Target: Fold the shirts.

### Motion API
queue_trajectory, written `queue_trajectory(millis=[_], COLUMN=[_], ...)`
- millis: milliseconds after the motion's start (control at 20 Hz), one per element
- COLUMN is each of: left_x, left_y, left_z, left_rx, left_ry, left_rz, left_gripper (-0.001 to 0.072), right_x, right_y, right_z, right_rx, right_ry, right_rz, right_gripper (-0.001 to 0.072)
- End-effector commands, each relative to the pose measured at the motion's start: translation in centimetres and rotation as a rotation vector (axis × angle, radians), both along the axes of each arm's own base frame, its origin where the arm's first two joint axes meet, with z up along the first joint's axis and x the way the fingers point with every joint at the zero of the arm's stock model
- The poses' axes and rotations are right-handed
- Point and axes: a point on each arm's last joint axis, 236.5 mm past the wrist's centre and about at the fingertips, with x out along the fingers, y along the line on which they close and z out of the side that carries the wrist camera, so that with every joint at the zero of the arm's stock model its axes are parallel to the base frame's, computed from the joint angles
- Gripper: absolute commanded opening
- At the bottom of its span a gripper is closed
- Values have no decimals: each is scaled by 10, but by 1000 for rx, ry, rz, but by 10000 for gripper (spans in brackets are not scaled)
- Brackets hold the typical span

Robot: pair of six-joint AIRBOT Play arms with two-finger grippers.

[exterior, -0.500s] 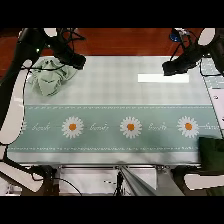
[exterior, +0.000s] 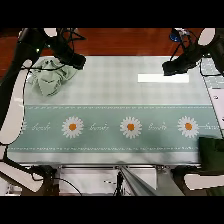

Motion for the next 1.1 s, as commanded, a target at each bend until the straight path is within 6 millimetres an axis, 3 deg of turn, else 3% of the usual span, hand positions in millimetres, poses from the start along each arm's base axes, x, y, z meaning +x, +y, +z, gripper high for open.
queue_trajectory(millis=[0,250,300,400,650,850,950,1000,1050], left_x=[0,3,15,39,77,71,80,86,93], left_y=[0,-1,-4,-11,-25,-28,-3,22,52], left_z=[0,1,5,15,37,33,35,36,37], left_rx=[0,-4,-20,-57,-134,-130,-33,33,80], left_ry=[0,-10,-64,-173,-348,-325,-364,-381,-391], left_rz=[0,1,5,20,33,17,21,66,143], left_gripper=[449,449,449,449,449,448,448,462,556], right_x=[0,0,1,25,59,63,61,57,53], right_y=[0,0,1,2,3,0,-12,-19,-25], right_z=[0,0,1,9,27,29,27,24,21], right_rx=[0,0,2,13,27,14,-49,-79,-109], right_ry=[0,0,-6,-109,-274,-294,-282,-264,-244], right_rz=[0,0,-1,-11,-27,-26,-23,-21,-21], right_gripper=[355,355,354,354,354,354,354,354,354])
